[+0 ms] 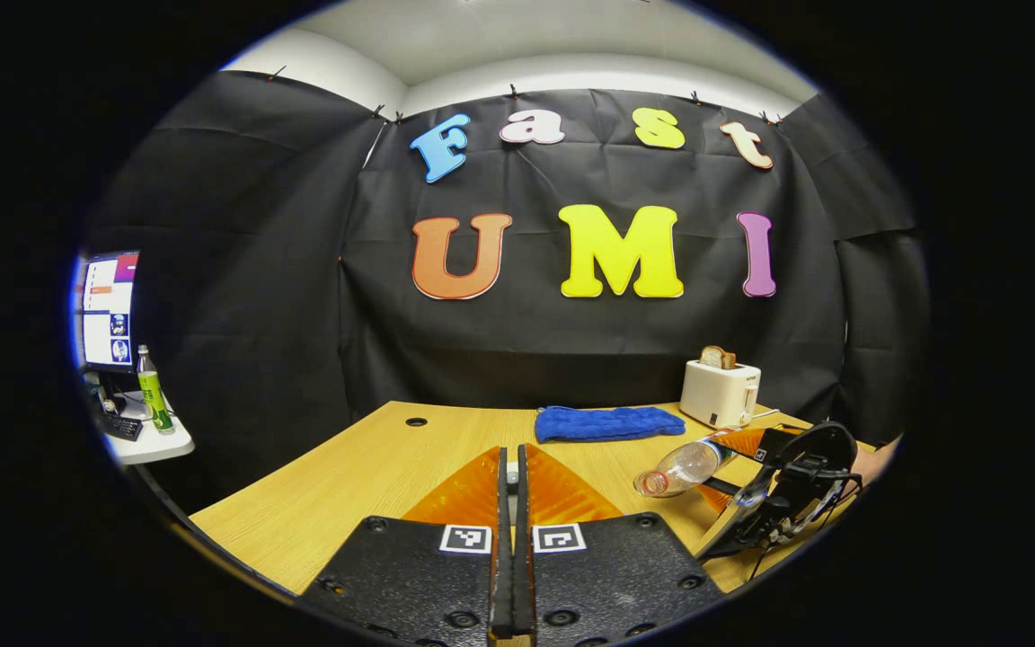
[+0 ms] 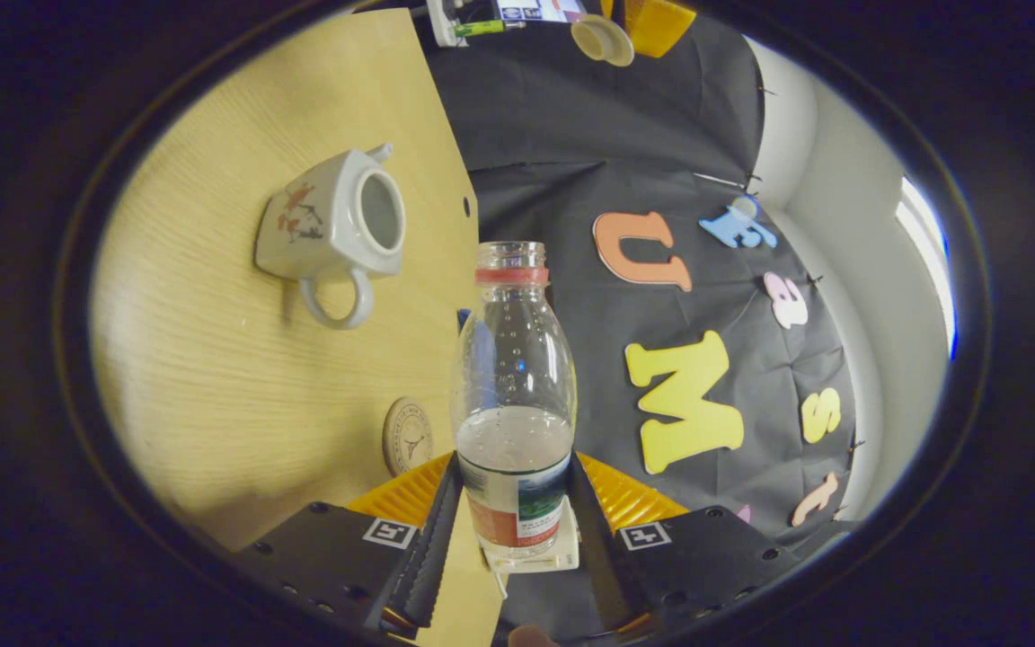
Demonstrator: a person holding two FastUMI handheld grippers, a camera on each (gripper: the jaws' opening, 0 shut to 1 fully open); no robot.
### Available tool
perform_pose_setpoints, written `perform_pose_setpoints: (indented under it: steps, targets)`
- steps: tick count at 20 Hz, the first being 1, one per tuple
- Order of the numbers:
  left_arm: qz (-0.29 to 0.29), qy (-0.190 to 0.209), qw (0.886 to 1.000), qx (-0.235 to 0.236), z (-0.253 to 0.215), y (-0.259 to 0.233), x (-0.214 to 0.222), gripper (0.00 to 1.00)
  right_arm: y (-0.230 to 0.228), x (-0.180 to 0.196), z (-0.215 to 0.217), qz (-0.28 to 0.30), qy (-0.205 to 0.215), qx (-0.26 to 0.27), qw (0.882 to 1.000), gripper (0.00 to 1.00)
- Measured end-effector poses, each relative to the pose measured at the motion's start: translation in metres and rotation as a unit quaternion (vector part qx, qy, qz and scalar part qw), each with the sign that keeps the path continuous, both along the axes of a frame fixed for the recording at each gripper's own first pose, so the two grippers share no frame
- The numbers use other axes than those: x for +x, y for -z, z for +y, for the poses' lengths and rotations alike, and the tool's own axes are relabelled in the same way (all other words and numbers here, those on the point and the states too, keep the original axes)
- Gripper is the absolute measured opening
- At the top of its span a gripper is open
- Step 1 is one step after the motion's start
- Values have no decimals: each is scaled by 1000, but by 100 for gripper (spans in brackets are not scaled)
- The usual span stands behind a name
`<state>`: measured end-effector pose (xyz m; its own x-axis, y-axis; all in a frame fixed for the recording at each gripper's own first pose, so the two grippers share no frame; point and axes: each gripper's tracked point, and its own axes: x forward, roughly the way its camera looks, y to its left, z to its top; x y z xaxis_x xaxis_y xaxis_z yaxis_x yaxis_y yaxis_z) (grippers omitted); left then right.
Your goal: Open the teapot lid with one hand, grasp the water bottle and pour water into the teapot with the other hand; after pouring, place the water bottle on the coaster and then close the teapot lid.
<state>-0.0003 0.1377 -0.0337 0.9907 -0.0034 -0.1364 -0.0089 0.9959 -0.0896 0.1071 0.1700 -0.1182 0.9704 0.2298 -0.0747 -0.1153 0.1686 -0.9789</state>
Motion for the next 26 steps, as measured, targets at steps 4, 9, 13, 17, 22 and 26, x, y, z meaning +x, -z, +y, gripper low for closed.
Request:
perform_pose_setpoints:
  steps: [4,9,13,17,22,26]
  targets:
    - [2,-5,1000,-2,5,1,0,3,-1,6,6,-14,-14,-45,999,67]
    - [0,-12,1000,-5,10,-1,0,3,-7,12,12,-29,-27,-82,996,67]
    - [1,-14,1000,-6,13,0,-1,3,-8,10,15,-38,-32,-100,994,67]
    - [3,-17,1000,-8,15,2,-2,3,-11,11,17,-47,-38,-116,991,67]
    - [2,-19,1000,-9,17,-1,-2,3,-16,8,23,-59,-48,-134,988,67]
    - [0,-19,1000,-10,19,-1,-3,3,-18,7,24,-70,-54,-152,984,67]
